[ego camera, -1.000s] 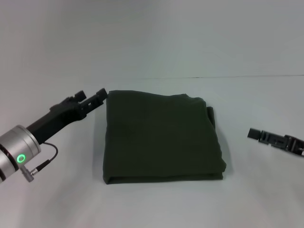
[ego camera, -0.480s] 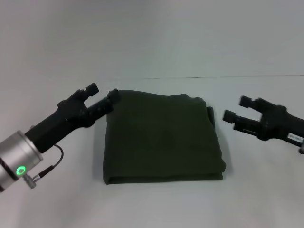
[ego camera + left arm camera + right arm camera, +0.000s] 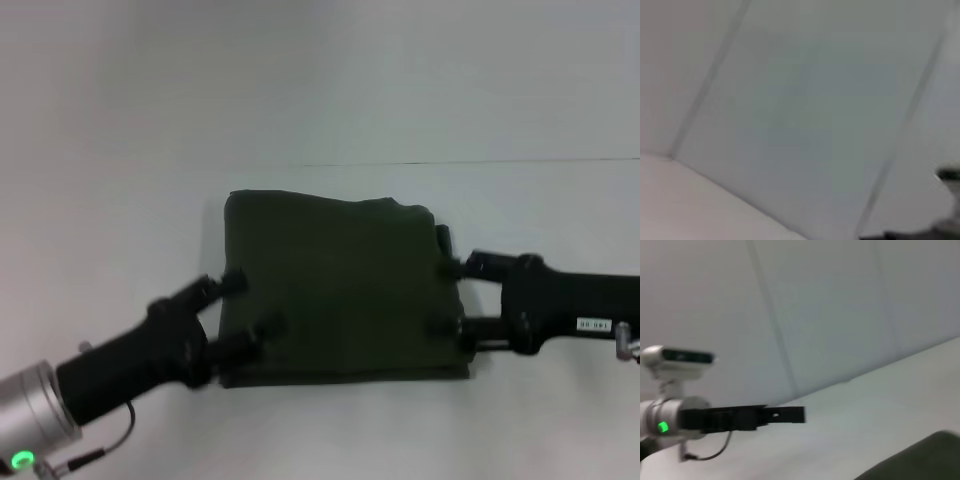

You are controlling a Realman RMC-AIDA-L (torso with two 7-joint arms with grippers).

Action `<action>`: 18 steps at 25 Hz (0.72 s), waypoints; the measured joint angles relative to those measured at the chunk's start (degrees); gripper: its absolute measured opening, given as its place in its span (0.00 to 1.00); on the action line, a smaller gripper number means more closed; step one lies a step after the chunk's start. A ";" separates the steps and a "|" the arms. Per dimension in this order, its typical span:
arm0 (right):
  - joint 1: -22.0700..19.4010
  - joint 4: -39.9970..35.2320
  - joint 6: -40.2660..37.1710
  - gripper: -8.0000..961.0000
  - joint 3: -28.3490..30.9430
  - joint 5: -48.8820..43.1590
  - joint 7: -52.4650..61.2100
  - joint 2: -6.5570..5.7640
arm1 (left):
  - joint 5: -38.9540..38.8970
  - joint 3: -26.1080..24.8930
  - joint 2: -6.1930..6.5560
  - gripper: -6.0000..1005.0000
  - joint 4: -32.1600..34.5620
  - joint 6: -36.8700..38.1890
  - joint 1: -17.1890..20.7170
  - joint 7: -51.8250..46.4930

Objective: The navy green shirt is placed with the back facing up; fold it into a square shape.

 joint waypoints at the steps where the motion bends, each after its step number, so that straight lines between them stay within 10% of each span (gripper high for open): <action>1: 0.16 -0.04 -0.56 0.94 -0.81 -0.73 0.75 -0.28 | 2.15 0.01 0.02 0.93 0.14 0.45 -0.01 -0.12; 18: -0.50 0.21 -2.72 0.94 -1.23 -5.79 3.67 -0.75 | 7.40 -0.13 0.23 0.93 0.28 1.64 -0.26 -0.65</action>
